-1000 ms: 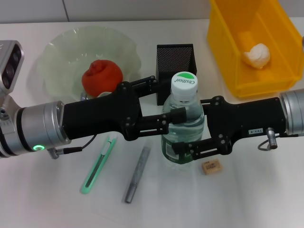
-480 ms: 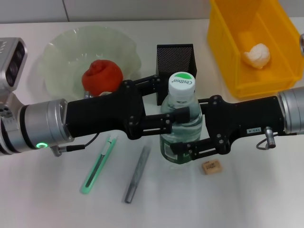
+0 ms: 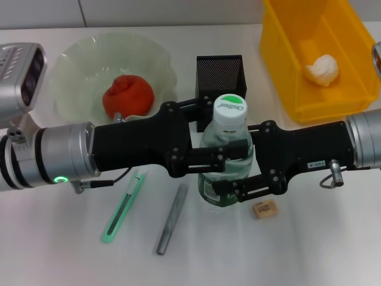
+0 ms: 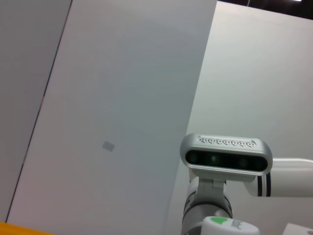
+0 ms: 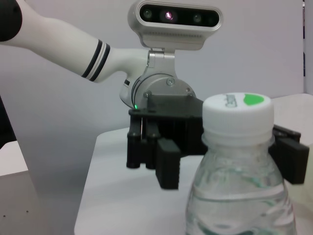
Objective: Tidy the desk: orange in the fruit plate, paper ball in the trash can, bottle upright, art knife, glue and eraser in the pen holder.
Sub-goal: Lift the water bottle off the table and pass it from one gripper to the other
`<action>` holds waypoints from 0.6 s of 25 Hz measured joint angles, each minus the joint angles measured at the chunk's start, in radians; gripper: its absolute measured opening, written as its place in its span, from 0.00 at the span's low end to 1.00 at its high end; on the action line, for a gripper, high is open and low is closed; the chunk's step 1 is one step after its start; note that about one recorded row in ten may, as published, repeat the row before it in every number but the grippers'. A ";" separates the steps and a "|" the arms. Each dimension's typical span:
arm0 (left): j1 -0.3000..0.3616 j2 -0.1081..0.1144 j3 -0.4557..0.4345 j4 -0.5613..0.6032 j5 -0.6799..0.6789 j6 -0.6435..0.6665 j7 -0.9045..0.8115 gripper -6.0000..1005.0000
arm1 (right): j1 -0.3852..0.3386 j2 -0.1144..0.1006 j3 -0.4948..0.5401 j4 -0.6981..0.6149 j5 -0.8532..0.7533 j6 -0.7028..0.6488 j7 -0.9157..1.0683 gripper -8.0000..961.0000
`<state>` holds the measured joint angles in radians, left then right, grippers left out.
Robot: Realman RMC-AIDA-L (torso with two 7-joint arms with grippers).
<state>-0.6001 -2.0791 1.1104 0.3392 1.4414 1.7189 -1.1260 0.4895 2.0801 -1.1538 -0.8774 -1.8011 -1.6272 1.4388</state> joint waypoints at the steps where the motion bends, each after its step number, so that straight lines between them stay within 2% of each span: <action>1: -0.003 0.000 0.003 0.000 0.000 -0.003 0.000 0.78 | 0.000 0.000 0.000 0.000 0.000 0.001 0.000 0.80; 15: -0.013 -0.001 0.006 -0.002 -0.005 -0.030 0.000 0.78 | 0.001 0.002 0.000 0.003 0.000 0.005 0.000 0.80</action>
<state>-0.6135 -2.0801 1.1167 0.3372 1.4362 1.6886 -1.1260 0.4904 2.0816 -1.1534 -0.8745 -1.8010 -1.6220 1.4390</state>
